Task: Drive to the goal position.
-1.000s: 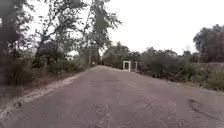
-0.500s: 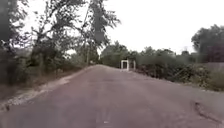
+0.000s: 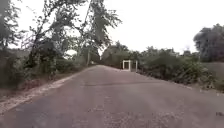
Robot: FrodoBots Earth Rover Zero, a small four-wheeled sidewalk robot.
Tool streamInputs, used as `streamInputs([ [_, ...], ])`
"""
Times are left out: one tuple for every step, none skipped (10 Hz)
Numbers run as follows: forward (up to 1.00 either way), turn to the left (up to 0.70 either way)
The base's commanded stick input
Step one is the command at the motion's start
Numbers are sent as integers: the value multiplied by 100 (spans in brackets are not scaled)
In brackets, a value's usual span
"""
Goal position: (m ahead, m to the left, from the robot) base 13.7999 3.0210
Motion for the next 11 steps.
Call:
streamInputs([
  [100, 38],
  [100, 32],
  [100, 0],
  [100, 0],
  [100, 0],
  [100, 0],
  [100, 0],
  [100, 0],
  [100, 0],
  [100, 0],
  [100, 0],
])
